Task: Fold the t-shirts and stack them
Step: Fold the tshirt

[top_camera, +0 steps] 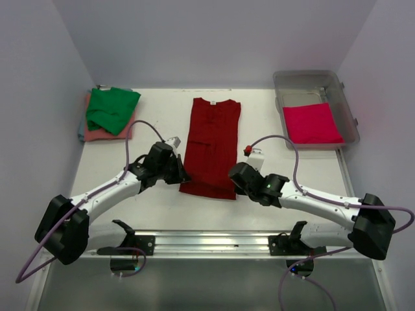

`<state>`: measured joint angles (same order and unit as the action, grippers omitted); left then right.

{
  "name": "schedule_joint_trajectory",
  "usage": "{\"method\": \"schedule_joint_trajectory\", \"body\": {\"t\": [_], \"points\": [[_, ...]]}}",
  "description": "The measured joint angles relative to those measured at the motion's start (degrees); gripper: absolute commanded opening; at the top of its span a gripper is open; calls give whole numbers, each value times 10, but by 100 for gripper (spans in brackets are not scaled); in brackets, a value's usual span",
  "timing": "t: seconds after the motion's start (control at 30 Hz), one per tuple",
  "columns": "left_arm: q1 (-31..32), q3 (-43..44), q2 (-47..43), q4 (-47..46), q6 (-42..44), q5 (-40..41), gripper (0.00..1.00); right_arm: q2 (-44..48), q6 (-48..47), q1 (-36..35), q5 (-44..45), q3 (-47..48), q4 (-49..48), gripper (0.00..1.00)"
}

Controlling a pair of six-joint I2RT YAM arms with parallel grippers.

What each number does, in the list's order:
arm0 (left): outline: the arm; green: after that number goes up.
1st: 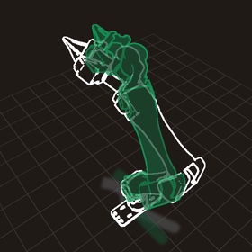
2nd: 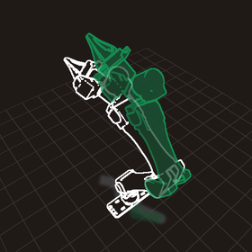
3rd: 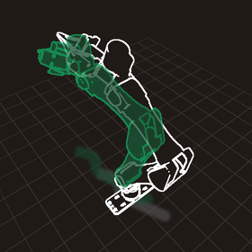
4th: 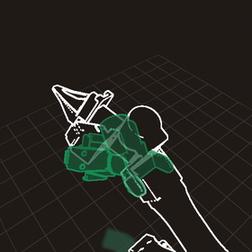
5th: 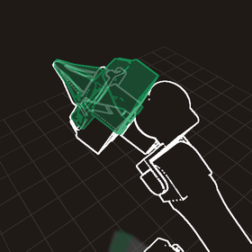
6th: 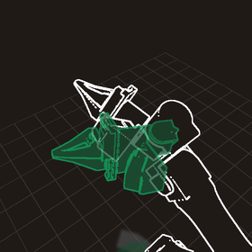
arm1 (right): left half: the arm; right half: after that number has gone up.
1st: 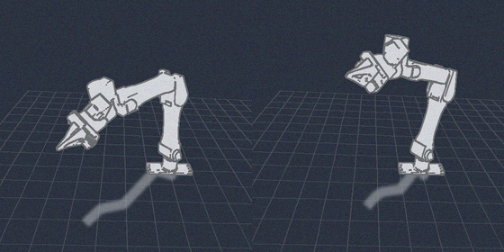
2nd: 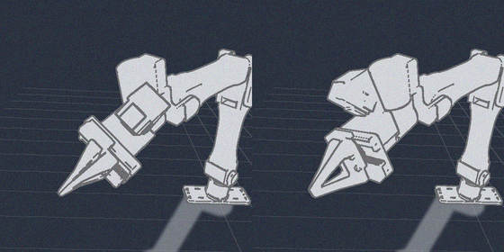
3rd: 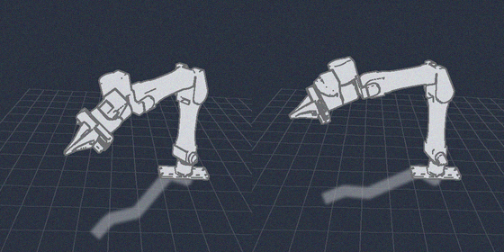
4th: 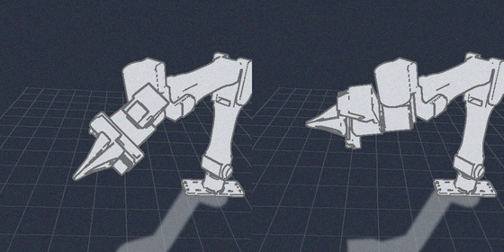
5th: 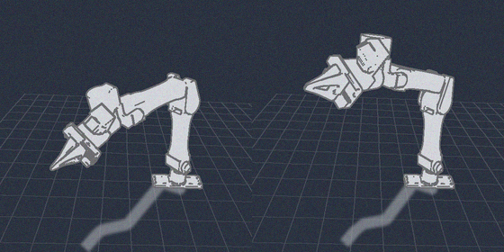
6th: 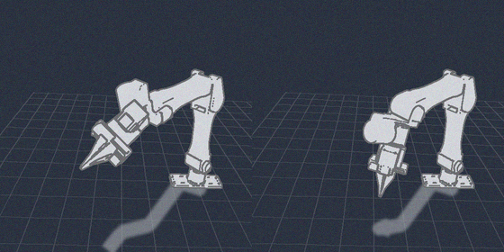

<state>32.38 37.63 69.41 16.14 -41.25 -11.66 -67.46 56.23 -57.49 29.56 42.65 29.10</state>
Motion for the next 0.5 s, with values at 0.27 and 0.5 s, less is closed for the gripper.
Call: {"method": "schedule_joint_trajectory", "body": {"t": [0.27, 0.5], "points": [[0, 32, 59, -37, 3, 60, 0, -76, -74, 64, 5, 22, -63, 0], [-16, 84, 152, -57, 8, 85, 0, -149, -125, 107, 1, 87, -96, 0]]}}
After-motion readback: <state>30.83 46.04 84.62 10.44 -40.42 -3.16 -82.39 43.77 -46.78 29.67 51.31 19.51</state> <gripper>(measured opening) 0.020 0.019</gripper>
